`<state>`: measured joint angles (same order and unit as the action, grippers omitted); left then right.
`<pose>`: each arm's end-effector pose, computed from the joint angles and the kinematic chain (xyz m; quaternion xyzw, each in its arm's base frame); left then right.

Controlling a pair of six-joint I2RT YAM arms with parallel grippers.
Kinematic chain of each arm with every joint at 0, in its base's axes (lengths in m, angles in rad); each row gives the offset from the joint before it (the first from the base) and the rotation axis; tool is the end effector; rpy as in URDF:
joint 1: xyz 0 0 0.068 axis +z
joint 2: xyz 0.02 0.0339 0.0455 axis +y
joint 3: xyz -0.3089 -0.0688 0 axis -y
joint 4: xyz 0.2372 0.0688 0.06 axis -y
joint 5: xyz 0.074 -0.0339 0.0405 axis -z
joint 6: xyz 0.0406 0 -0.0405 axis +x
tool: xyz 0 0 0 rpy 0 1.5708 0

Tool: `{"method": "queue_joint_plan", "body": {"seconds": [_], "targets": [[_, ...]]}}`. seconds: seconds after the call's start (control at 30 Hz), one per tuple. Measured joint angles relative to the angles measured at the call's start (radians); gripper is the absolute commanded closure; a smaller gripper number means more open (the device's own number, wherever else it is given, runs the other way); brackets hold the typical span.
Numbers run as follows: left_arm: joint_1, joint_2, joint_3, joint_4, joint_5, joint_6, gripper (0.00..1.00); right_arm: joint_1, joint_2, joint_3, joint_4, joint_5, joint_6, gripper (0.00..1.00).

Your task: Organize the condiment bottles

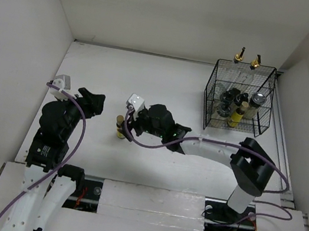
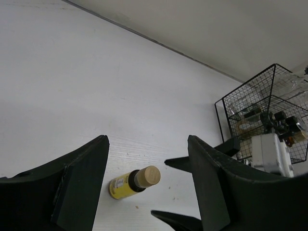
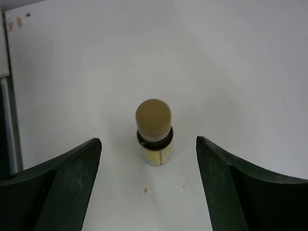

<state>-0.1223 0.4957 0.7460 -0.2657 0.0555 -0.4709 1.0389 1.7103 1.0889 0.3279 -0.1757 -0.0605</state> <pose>0.0769 -0.0117 0.3755 -0.1043 0.7048 -0.2239 0.6650 0.1967 0.3482 0.2971 -0.4624 0.6547 0.3412 0.4911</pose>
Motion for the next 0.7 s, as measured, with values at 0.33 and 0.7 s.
{"method": "queue_joint_plan", "body": {"seconds": [0.33,0.7], "targets": [[0.0,-0.002,0.0,0.0,0.001,0.0,0.38,-0.011,0.22,0.181,0.048,0.055,-0.014,0.56],[0.0,-0.005,0.0,0.0,0.001,0.0,0.38,-0.016,0.032,0.07,0.0,0.165,0.002,0.89]]}}
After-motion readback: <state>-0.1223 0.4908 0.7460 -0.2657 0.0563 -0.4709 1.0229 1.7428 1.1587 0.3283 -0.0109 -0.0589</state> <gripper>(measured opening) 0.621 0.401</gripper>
